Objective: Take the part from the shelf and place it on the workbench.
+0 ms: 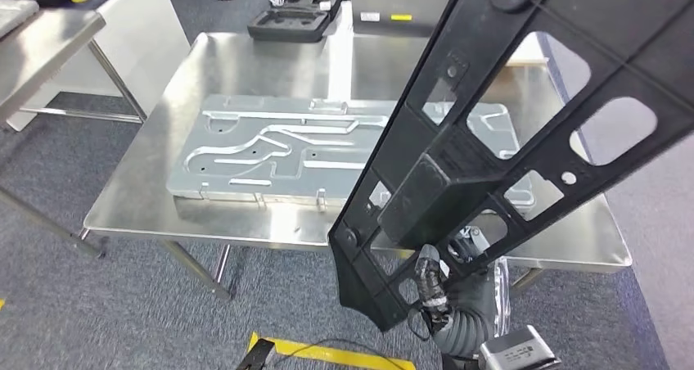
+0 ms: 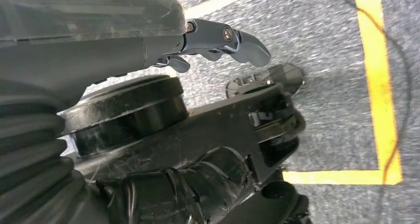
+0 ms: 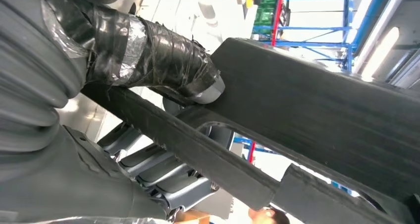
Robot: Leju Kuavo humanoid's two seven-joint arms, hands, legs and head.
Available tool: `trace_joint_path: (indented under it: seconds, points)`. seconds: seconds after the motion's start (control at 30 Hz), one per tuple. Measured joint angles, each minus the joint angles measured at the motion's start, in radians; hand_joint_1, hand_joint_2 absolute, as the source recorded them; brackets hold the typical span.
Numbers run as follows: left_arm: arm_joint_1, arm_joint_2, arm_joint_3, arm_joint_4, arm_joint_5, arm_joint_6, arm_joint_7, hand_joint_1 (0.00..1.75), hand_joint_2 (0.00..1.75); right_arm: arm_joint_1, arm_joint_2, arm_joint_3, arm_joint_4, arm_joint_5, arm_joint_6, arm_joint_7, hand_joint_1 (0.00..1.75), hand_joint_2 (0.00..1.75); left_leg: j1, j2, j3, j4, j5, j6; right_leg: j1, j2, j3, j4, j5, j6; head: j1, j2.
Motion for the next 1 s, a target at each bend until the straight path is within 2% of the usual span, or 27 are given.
trace_joint_path:
  seconds: [0.07,0.1,0.13,0.17,0.2,0.27,0.3,0.33,0.37,0.43,0.5,0.57,0.6,0.67,0.7,0.77,0.8,0.83,0.87,0.93,0.97,1.0]
  points:
    - [0.001,0.000,-0.004,0.000,0.000,0.000,0.001,0.00,1.75,0.002,-0.001,0.000,-0.002,0.004,0.000,-0.006,1.75,1.75,-0.007,-0.002,0.015,-0.021,-0.008,0.011,-0.002,0.002,0.011,0.009,-0.002,0.014,0.000,0.000]
    - [0.002,0.000,-0.005,0.000,0.000,0.000,0.002,0.00,1.75,0.003,-0.001,0.000,-0.003,0.008,0.000,-0.010,1.75,1.75,-0.007,-0.002,0.030,-0.031,0.002,0.016,-0.003,0.001,0.015,0.016,-0.004,0.019,0.000,0.000]
    - [0.003,0.000,-0.005,0.000,0.000,-0.001,0.003,0.00,1.75,0.004,-0.001,0.000,-0.005,0.013,0.000,-0.014,1.75,1.75,-0.005,-0.001,0.044,-0.040,0.006,0.021,-0.003,0.000,0.016,0.035,-0.007,0.023,0.002,0.000]
    - [0.001,0.000,-0.006,0.000,0.001,-0.001,0.003,0.00,1.75,0.003,-0.001,0.000,-0.006,0.018,0.000,-0.016,1.75,1.75,-0.004,0.000,0.058,-0.044,0.006,0.025,-0.004,-0.001,0.003,0.065,-0.020,0.025,0.003,0.000]
    - [-0.002,0.001,-0.006,0.000,0.001,0.000,0.003,0.00,1.75,0.002,-0.002,0.000,-0.007,0.021,0.000,-0.015,1.75,1.75,-0.002,0.000,0.067,-0.047,0.006,0.028,-0.004,-0.002,-0.026,0.113,-0.041,0.026,0.005,0.000]
    - [-0.007,0.002,-0.006,0.000,0.003,0.001,0.004,0.00,1.75,0.000,-0.003,0.000,-0.007,0.024,0.000,-0.006,1.75,1.75,-0.003,0.000,0.075,-0.047,-0.002,0.032,-0.002,-0.003,-0.106,0.230,-0.092,0.029,0.008,0.000]
    - [-0.007,0.001,-0.007,0.000,0.004,0.002,0.005,0.00,1.75,0.000,-0.004,0.000,-0.007,0.023,0.000,-0.001,1.75,1.75,-0.003,0.000,0.080,-0.047,-0.007,0.032,-0.001,-0.003,-0.139,0.264,-0.107,0.029,0.008,0.000]
    - [-0.005,0.001,-0.007,0.000,0.005,0.002,0.006,0.00,1.75,0.000,-0.006,0.000,-0.007,0.022,0.000,0.002,1.75,1.75,-0.003,-0.001,0.086,-0.047,-0.013,0.032,-0.001,-0.003,-0.157,0.266,-0.101,0.030,0.008,0.000]
    - [-0.003,0.000,-0.007,0.000,0.005,0.002,0.007,0.00,1.75,0.000,-0.008,0.000,-0.007,0.022,0.000,0.004,1.75,1.75,-0.003,-0.001,0.094,-0.046,-0.020,0.032,-0.001,-0.003,-0.157,0.234,-0.069,0.029,0.008,0.000]
    - [0.000,-0.001,-0.008,0.000,0.005,0.002,0.006,0.00,1.75,0.001,-0.010,0.000,-0.007,0.025,0.000,0.003,1.75,1.75,-0.003,-0.002,0.109,-0.046,-0.033,0.029,0.003,-0.003,-0.126,0.108,0.031,0.024,0.008,0.000]
    - [-0.003,-0.003,-0.008,0.000,0.005,0.003,0.003,0.00,1.75,0.005,-0.010,0.000,-0.006,0.038,0.000,0.003,1.75,1.75,-0.003,-0.005,0.113,-0.044,-0.043,0.022,0.009,-0.003,-0.106,0.021,0.073,0.016,0.008,0.000]
    - [-0.006,-0.004,-0.010,0.000,0.005,0.004,-0.002,0.00,1.75,0.012,-0.010,0.000,-0.005,0.067,0.000,0.014,1.75,1.75,-0.005,-0.007,0.115,-0.040,-0.045,0.011,0.011,-0.002,-0.102,0.004,0.075,0.004,0.007,0.000]
    - [-0.006,-0.004,-0.010,0.001,0.005,0.005,-0.004,0.00,1.75,0.014,-0.010,0.000,-0.004,0.084,0.000,0.024,1.75,1.75,-0.005,-0.006,0.116,-0.038,-0.048,0.006,0.008,-0.002,-0.095,-0.002,0.087,-0.002,0.008,0.000]
    - [-0.005,-0.003,-0.012,0.001,0.005,0.007,-0.009,0.00,1.75,0.016,-0.010,0.000,-0.003,0.124,0.000,0.047,1.75,1.75,-0.004,-0.004,0.106,-0.006,-0.068,-0.005,0.001,-0.004,-0.081,-0.013,0.094,-0.010,0.004,0.000]
    - [-0.006,-0.003,-0.012,0.001,0.004,0.010,-0.012,0.00,1.75,0.016,-0.010,0.000,-0.002,0.145,0.000,0.060,1.75,1.75,0.000,-0.003,0.085,0.036,-0.091,-0.012,-0.001,-0.005,-0.077,-0.018,0.096,-0.012,0.002,0.000]
    - [-0.007,-0.003,-0.013,0.001,0.002,0.027,-0.025,0.00,1.75,0.019,-0.012,-0.003,0.002,0.192,-0.001,0.093,1.75,1.75,0.010,-0.001,0.019,0.158,-0.147,-0.027,-0.002,-0.007,-0.076,-0.020,0.096,-0.014,-0.002,0.000]
    - [-0.006,-0.004,-0.014,0.001,0.001,0.039,-0.031,0.00,1.75,0.021,-0.014,-0.007,0.004,0.216,-0.001,0.112,1.75,1.75,0.016,-0.001,-0.013,0.208,-0.162,-0.033,-0.002,-0.007,-0.077,-0.020,0.095,-0.014,-0.002,0.000]
    - [-0.005,-0.004,-0.014,0.001,-0.001,0.051,-0.037,0.00,1.75,0.024,-0.017,-0.013,0.006,0.239,-0.001,0.130,1.75,1.75,0.021,0.000,-0.031,0.230,-0.161,-0.038,-0.002,-0.007,-0.077,-0.020,0.094,-0.014,-0.002,0.000]
    - [-0.004,-0.004,-0.015,0.001,-0.002,0.061,-0.042,0.00,1.75,0.025,-0.022,-0.022,0.007,0.259,-0.001,0.148,1.75,1.75,0.026,0.000,-0.032,0.215,-0.140,-0.041,-0.003,-0.006,-0.076,-0.019,0.093,-0.013,-0.003,0.000]
    - [-0.004,-0.004,-0.016,0.001,-0.005,0.074,-0.047,0.00,1.75,0.026,-0.035,-0.047,0.008,0.296,-0.001,0.183,1.75,1.75,0.034,0.000,0.012,0.094,-0.061,-0.045,-0.005,-0.005,-0.073,-0.018,0.091,-0.009,-0.003,0.000]
    - [-0.005,-0.004,-0.019,0.001,-0.006,0.077,-0.048,0.00,1.75,0.026,-0.043,-0.061,0.008,0.316,-0.001,0.200,1.75,1.75,0.034,0.001,0.037,0.028,-0.036,-0.045,-0.005,-0.004,-0.072,-0.017,0.090,-0.004,-0.002,0.000]
    - [-0.007,-0.004,-0.023,0.001,-0.006,0.078,-0.048,0.00,1.75,0.025,-0.051,-0.074,0.007,0.336,-0.001,0.218,1.75,1.75,0.032,0.001,0.054,-0.018,-0.028,-0.042,-0.005,-0.004,-0.073,-0.015,0.089,0.002,-0.002,0.000]
